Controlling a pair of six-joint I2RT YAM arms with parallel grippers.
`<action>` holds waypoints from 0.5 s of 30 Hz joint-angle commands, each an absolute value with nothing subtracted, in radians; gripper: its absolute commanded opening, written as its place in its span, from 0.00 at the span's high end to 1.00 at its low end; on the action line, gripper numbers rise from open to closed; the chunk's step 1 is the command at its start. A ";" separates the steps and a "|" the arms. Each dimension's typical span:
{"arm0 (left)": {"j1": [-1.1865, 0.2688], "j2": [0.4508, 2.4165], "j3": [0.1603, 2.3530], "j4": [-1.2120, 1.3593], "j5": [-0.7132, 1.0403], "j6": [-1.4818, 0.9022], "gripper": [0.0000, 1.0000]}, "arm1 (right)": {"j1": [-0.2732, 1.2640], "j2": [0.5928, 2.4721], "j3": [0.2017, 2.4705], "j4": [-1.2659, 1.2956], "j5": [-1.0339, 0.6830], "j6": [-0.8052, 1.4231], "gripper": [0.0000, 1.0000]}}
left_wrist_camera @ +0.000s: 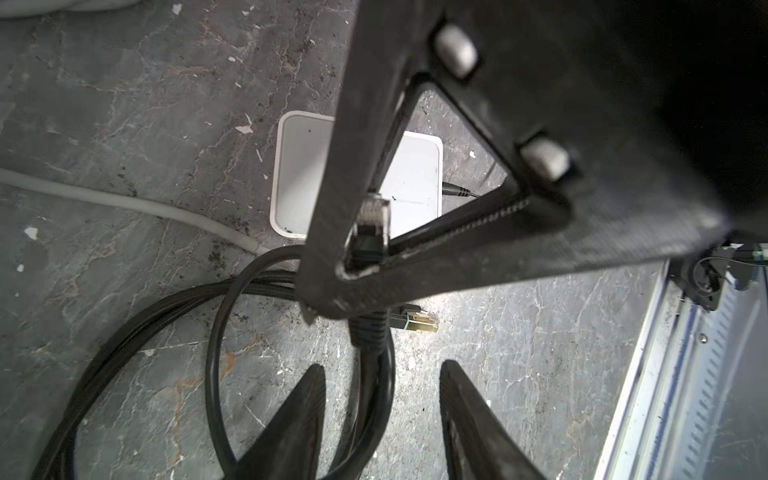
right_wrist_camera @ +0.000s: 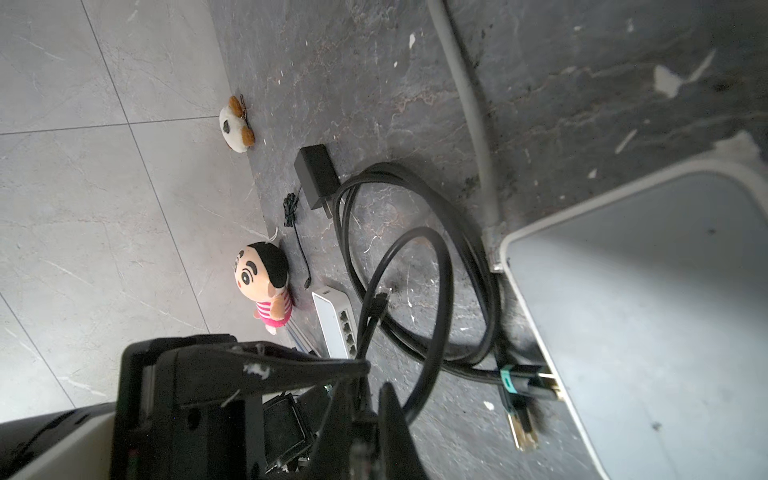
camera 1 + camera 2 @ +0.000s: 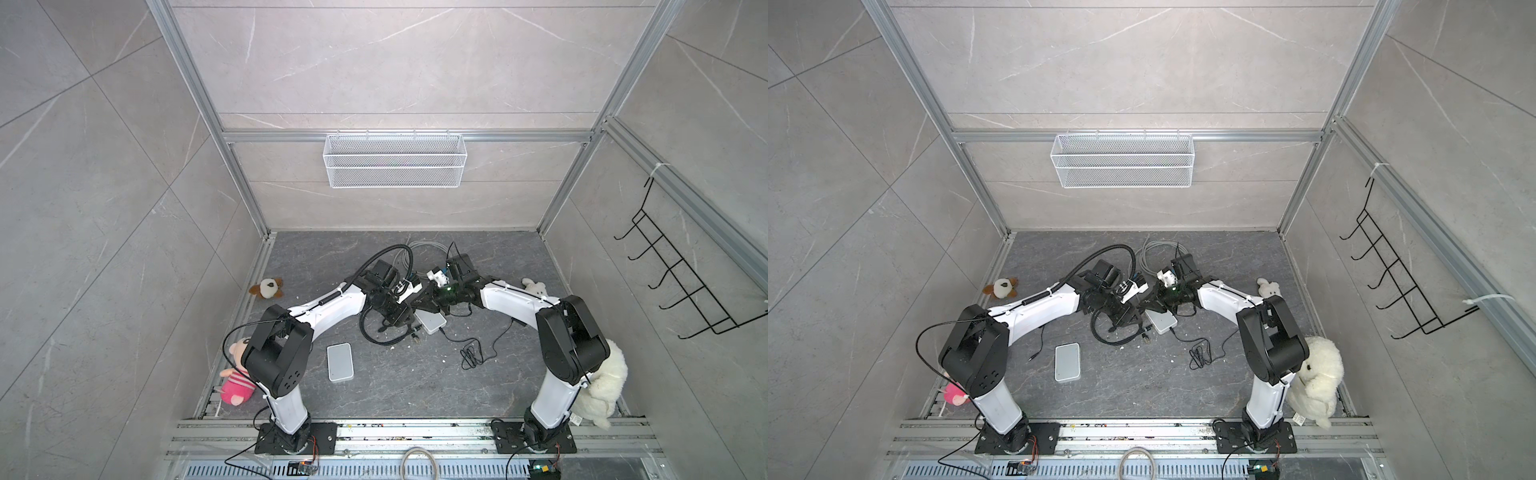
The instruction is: Insert the plug into the switch port
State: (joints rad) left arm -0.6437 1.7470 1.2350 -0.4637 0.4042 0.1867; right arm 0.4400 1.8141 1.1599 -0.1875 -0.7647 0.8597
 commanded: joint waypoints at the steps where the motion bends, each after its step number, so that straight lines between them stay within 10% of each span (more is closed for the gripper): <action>1: -0.658 1.746 1.247 -0.441 0.351 0.212 0.53 | 0.440 1.787 1.192 -0.224 -0.749 0.883 0.93; 8: -0.689 1.770 1.255 -0.454 0.235 0.250 0.60 | 0.441 1.783 1.196 -0.222 -0.758 0.903 0.93; 15: -0.688 1.757 1.274 -0.454 0.222 0.290 0.93 | 0.435 1.771 1.208 -0.247 -0.782 0.889 0.84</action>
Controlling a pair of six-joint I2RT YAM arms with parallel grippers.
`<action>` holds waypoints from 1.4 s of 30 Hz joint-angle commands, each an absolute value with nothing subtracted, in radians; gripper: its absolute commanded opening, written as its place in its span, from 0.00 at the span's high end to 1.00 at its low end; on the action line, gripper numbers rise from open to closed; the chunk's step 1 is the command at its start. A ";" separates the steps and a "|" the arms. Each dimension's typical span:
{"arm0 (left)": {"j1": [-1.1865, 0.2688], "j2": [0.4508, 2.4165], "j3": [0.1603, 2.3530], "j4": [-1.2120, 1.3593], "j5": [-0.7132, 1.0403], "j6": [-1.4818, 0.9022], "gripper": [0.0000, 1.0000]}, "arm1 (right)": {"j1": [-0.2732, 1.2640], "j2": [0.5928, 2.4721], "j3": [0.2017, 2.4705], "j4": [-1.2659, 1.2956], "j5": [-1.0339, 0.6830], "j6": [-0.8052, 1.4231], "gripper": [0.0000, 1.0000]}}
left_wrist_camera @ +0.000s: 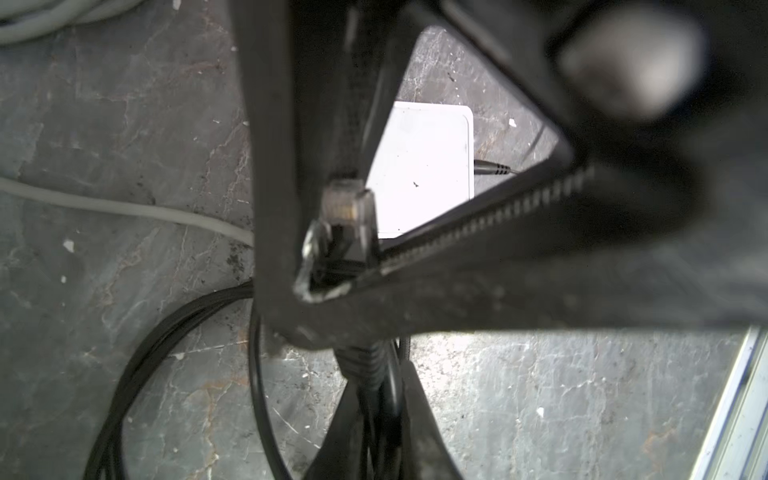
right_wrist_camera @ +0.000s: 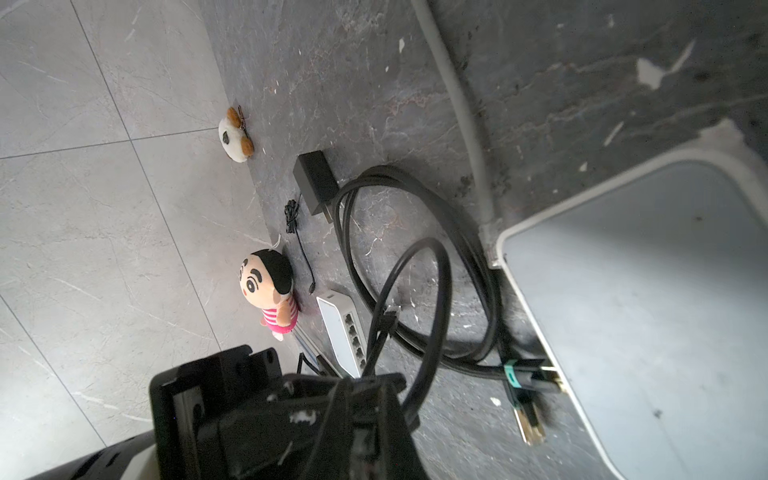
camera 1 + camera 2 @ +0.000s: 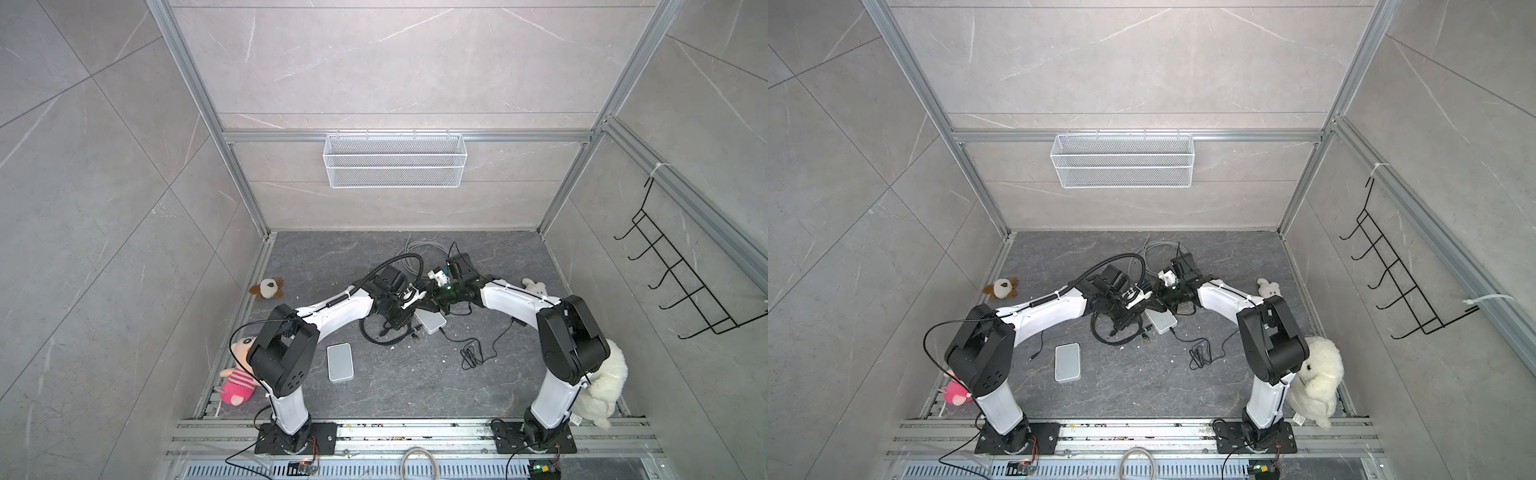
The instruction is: Insert the plug into the switch port
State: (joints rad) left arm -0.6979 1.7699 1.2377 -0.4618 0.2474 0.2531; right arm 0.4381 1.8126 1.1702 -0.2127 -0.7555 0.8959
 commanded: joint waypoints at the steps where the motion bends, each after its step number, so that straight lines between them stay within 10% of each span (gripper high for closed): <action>1: -0.685 1.756 1.285 -0.467 0.241 0.300 0.95 | 0.431 1.764 1.216 -0.263 -0.783 0.872 0.81; 7: -0.590 1.768 1.383 -0.578 0.559 0.367 0.97 | 0.324 1.680 1.225 -0.296 -0.852 0.647 0.64; 17: -0.461 1.956 1.694 -0.994 0.980 0.611 0.97 | 0.272 1.527 1.064 -0.144 -1.005 0.108 0.62; 42: -0.503 2.021 1.781 -1.093 1.014 0.588 0.95 | 0.270 1.724 1.088 0.211 -1.174 0.358 0.60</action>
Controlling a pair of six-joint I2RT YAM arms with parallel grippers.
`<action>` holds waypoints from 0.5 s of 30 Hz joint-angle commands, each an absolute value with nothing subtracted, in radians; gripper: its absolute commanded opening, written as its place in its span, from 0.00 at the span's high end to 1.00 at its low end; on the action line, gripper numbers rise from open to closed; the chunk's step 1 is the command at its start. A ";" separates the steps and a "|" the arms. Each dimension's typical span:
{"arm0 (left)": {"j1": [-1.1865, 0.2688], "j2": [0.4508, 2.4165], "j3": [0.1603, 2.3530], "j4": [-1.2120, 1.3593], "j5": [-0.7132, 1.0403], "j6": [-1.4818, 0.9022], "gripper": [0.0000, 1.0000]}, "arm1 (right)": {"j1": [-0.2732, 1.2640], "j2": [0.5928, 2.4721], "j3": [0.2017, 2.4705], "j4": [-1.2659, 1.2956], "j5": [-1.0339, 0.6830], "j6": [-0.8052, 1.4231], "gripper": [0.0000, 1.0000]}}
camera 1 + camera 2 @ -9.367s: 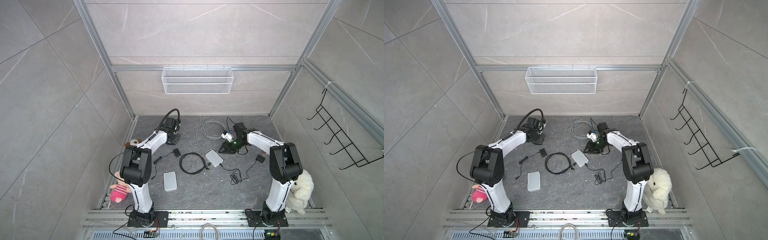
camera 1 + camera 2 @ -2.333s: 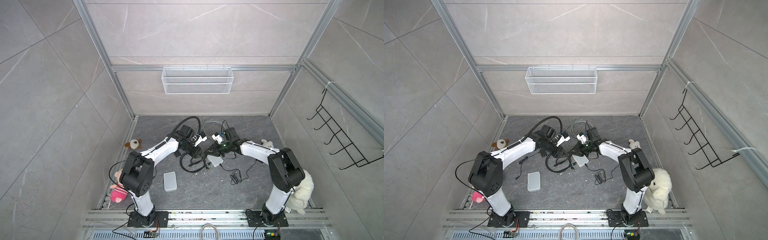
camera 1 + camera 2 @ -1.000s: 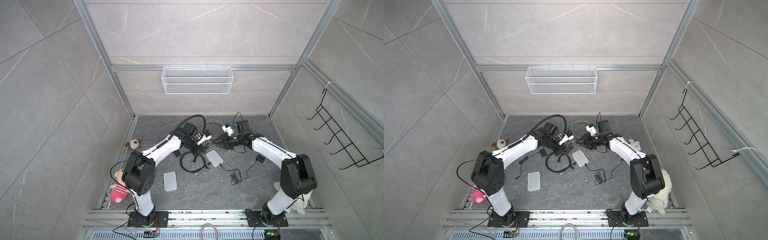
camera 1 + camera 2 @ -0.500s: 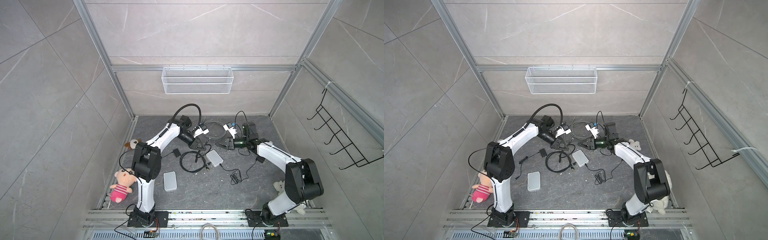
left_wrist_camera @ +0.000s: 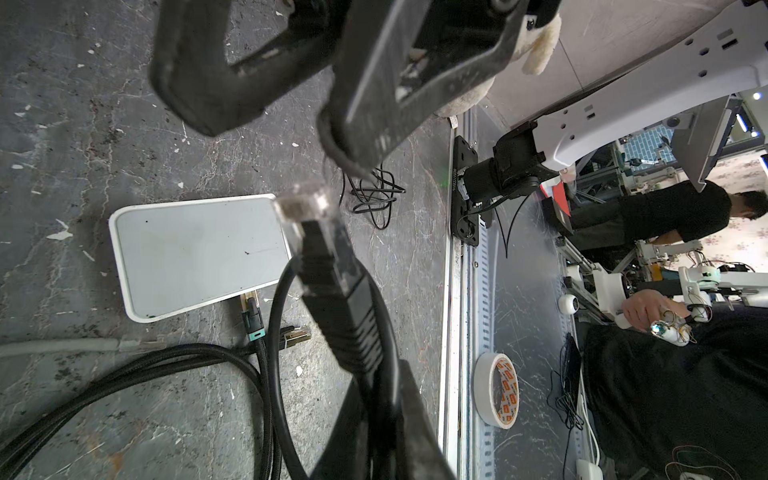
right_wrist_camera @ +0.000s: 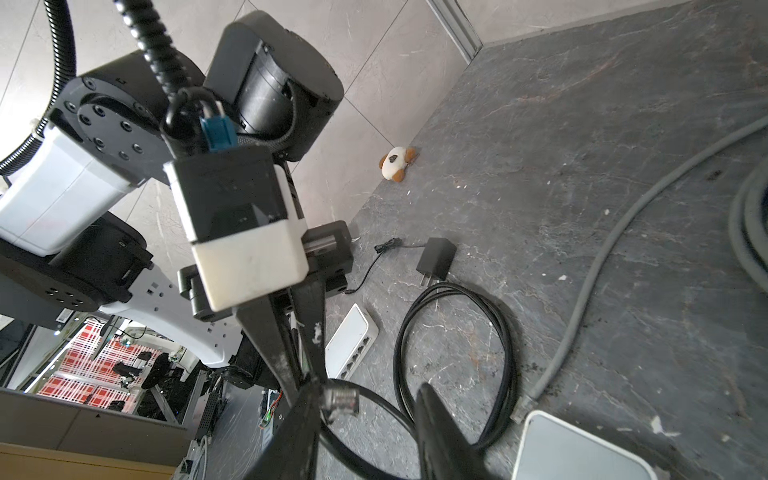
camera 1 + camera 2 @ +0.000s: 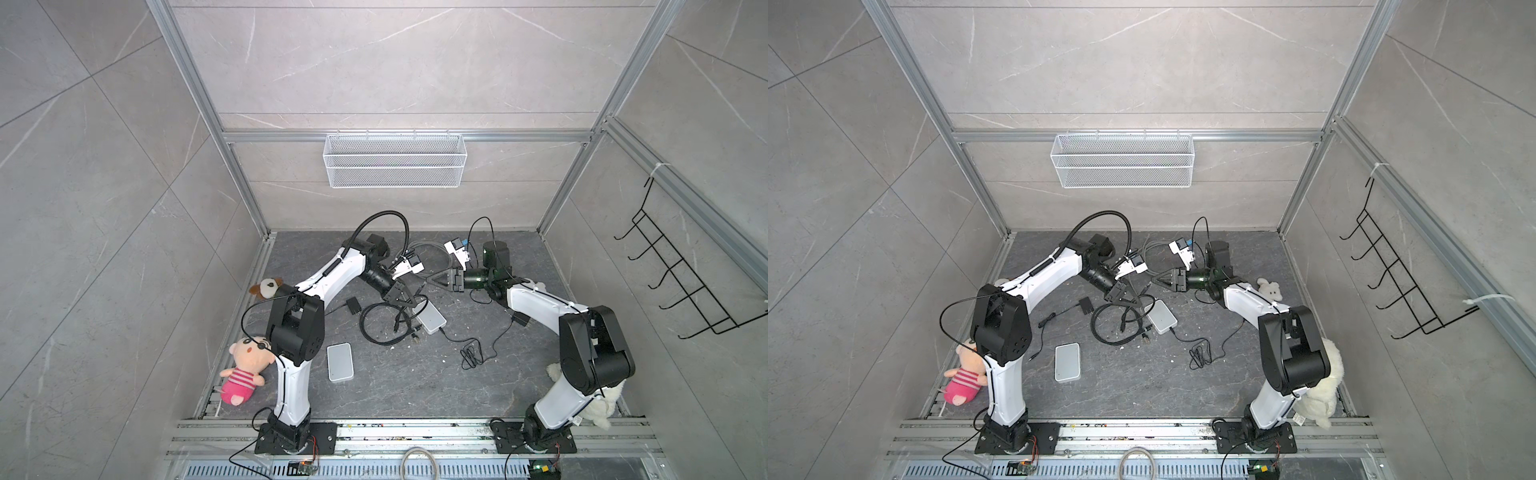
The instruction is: Insert the plug into the switch port
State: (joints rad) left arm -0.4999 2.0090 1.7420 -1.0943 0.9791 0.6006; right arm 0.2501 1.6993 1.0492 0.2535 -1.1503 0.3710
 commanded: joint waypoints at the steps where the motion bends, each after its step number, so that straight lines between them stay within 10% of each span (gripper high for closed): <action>1: -0.504 2.022 1.782 -1.090 1.014 0.584 0.95 | 0.278 1.729 1.098 0.184 -1.173 0.340 0.61; 15: -0.504 2.016 1.757 -1.070 0.991 0.567 0.96 | 0.293 1.711 1.047 0.211 -1.158 0.423 0.95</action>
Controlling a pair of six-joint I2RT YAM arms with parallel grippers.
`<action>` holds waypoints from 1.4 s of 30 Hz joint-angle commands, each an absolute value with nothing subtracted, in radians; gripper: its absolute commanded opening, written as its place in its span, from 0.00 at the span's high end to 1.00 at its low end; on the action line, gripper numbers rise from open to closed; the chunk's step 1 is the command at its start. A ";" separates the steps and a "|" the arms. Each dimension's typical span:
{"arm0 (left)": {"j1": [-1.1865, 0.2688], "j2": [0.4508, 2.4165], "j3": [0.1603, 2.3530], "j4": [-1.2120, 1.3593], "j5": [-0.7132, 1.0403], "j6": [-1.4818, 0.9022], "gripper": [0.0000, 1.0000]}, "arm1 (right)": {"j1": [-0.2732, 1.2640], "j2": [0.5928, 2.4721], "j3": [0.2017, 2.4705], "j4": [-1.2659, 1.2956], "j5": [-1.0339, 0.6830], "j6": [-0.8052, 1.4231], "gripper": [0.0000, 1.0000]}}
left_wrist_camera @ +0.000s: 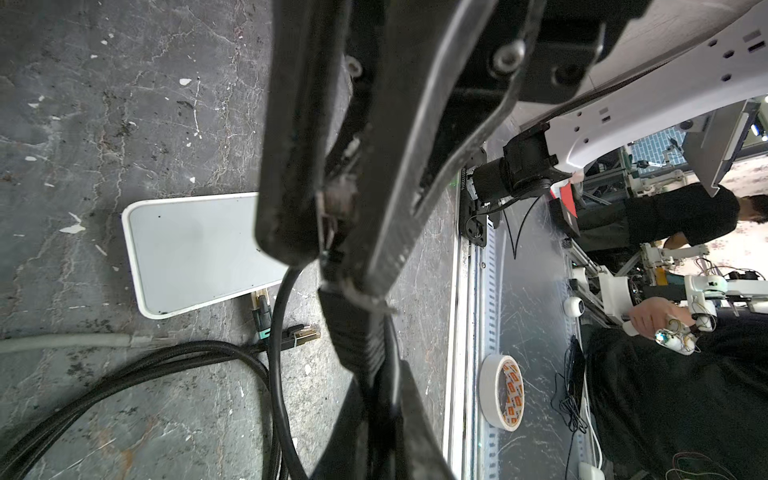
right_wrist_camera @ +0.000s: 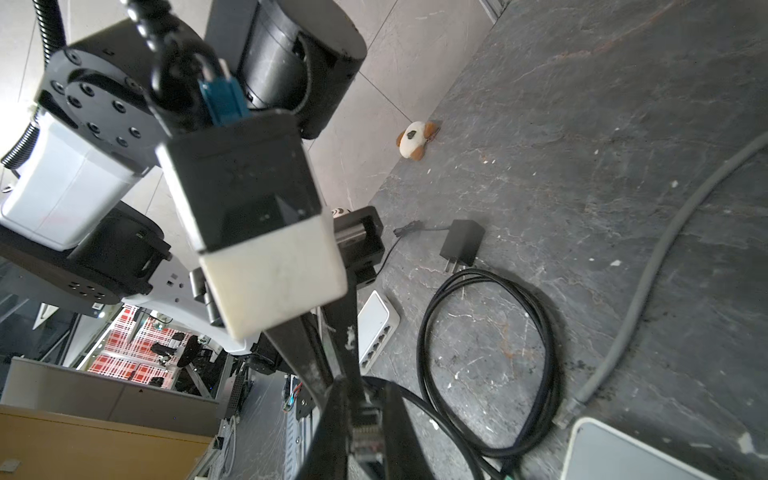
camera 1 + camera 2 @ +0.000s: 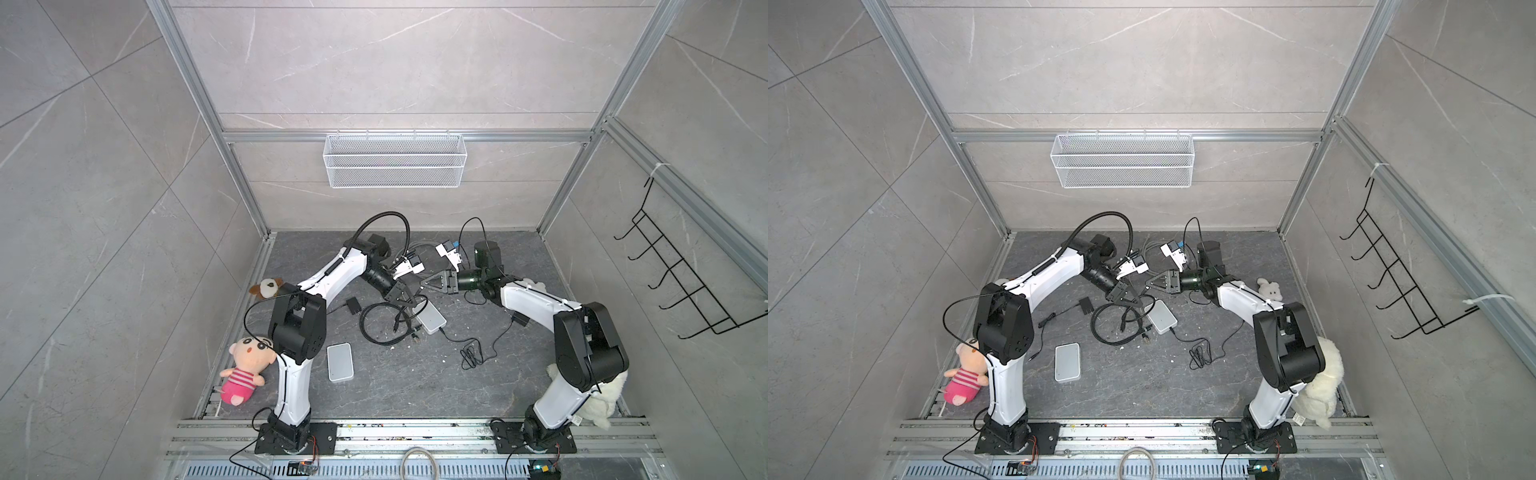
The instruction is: Insert the plug into the switch port
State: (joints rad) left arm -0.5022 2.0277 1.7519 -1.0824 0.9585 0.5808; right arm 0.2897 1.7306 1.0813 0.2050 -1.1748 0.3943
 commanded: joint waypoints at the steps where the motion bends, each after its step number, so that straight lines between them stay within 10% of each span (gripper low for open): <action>1: -0.505 2.013 1.751 -1.060 0.981 0.557 0.94 | 0.292 1.703 1.034 0.211 -1.153 0.437 0.96; 12: -0.509 1.903 1.605 -0.770 0.831 0.361 0.60 | 0.295 1.614 1.077 -0.216 -0.884 0.673 0.99; 22: -0.609 1.759 1.379 -0.413 0.538 0.265 0.54 | 0.360 1.607 1.112 -0.325 -0.611 1.116 0.96; 42: -0.664 1.842 1.384 -0.426 0.279 0.347 0.59 | 0.367 1.612 1.098 -0.288 -0.626 1.305 0.98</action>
